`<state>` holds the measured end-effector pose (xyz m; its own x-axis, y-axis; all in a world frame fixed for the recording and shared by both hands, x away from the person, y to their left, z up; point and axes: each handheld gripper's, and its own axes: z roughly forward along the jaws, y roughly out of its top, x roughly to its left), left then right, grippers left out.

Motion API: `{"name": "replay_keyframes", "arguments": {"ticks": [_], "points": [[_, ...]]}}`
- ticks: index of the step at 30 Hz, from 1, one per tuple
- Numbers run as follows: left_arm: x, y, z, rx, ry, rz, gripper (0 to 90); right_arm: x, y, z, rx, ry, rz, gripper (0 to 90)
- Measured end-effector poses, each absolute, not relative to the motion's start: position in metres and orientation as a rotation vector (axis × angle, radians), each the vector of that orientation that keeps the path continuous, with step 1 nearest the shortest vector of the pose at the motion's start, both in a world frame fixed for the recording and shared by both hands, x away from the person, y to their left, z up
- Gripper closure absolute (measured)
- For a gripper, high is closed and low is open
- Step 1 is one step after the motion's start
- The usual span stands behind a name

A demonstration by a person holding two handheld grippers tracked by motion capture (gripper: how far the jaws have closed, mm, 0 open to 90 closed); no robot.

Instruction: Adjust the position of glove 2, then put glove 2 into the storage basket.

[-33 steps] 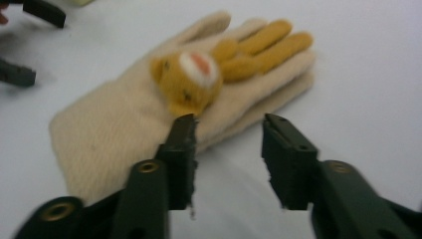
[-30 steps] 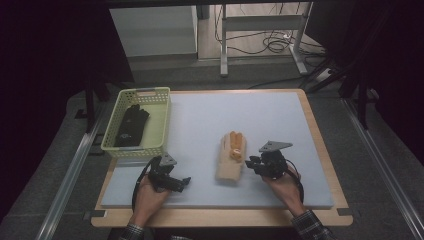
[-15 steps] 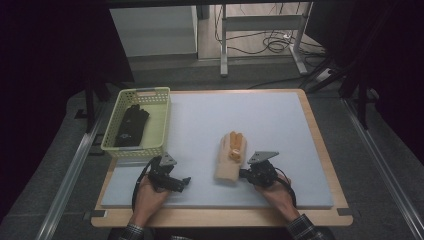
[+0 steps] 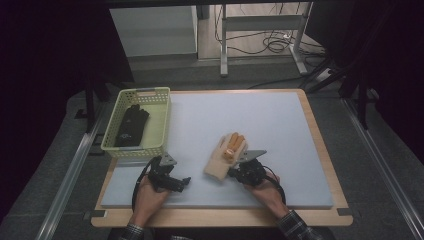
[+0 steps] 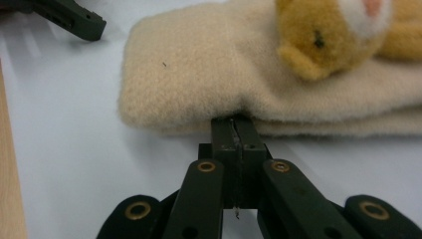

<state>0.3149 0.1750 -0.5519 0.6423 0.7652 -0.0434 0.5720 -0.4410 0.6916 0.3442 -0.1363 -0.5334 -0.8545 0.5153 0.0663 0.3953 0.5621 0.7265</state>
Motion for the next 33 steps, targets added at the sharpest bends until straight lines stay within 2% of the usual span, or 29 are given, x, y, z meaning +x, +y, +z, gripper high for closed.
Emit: {"name": "replay_keyframes", "arguments": {"ticks": [11,20,33], "points": [[0.315,0.175,-0.552,2.173,1.036,0.362,0.5,0.355,-0.107,-0.536,0.751,2.633,1.188,88.5],[0.315,0.175,-0.552,2.175,1.035,0.362,0.5,0.357,-0.099,-0.536,0.742,2.627,1.180,87.8],[0.315,0.175,-0.552,2.174,1.035,0.362,0.5,0.351,-0.114,-0.528,0.728,2.602,1.191,76.2]]}}
